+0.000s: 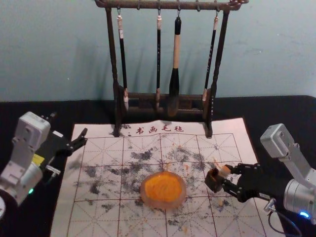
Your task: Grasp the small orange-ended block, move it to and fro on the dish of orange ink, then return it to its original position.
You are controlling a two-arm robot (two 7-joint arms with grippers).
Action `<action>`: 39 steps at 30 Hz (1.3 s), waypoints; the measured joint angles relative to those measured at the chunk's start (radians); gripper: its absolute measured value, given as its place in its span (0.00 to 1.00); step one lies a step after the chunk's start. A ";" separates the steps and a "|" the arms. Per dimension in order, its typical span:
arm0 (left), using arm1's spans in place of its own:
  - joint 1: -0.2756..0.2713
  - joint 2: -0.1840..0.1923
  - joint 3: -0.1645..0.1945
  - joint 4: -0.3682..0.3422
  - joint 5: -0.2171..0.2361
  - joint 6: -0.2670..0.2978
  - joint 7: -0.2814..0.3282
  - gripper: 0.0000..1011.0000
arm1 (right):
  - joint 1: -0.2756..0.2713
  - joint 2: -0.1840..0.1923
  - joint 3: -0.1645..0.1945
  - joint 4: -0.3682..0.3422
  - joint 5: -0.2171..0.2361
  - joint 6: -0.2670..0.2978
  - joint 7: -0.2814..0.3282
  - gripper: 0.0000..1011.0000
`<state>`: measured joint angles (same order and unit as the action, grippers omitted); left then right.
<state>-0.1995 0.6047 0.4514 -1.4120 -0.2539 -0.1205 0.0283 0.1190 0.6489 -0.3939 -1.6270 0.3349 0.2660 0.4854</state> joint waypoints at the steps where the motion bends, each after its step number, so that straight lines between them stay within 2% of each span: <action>1: 0.000 0.000 0.000 0.000 0.000 0.000 0.000 0.99 | 0.000 0.000 0.000 0.000 0.000 0.000 0.000 0.40; 3: 0.000 0.000 0.000 0.000 0.000 0.000 0.000 0.99 | 0.000 0.000 0.000 0.000 0.000 0.000 0.000 0.46; 4: 0.000 0.000 0.000 0.000 0.000 0.000 0.000 0.99 | 0.000 0.000 0.000 0.000 0.000 0.000 0.000 0.46; 7: 0.000 0.000 0.000 0.000 0.000 0.000 0.000 0.99 | 0.000 0.000 0.000 0.000 0.000 0.000 0.000 0.60; 11: 0.000 0.000 0.000 0.000 0.000 0.000 0.000 0.99 | 0.000 0.000 0.000 0.000 0.000 0.000 0.000 0.70; 16: 0.000 0.000 0.000 0.000 0.000 0.000 0.000 0.99 | 0.000 0.000 0.000 0.000 0.000 0.000 0.000 0.87; 17: 0.000 0.000 0.000 0.000 0.000 0.000 0.000 0.99 | 0.000 0.000 0.000 0.000 0.000 0.000 0.000 0.87; 19: 0.000 0.000 0.000 0.000 0.000 0.000 0.000 0.99 | 0.000 0.000 0.000 0.000 0.000 0.000 0.000 0.95; 23: 0.000 0.000 0.000 0.000 0.000 0.000 0.000 0.99 | 0.000 0.000 0.000 0.000 0.000 0.000 0.000 0.99; 36: 0.000 0.000 0.000 0.000 0.000 0.000 0.000 0.99 | 0.000 0.000 0.000 0.000 0.000 0.000 0.000 0.99; 39: 0.000 0.000 0.000 0.000 0.000 0.000 0.000 0.99 | -0.004 0.000 0.000 -0.005 -0.006 -0.019 -0.002 0.99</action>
<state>-0.1995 0.6047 0.4514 -1.4120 -0.2539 -0.1205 0.0283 0.1148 0.6491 -0.3940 -1.6316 0.3292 0.2474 0.4834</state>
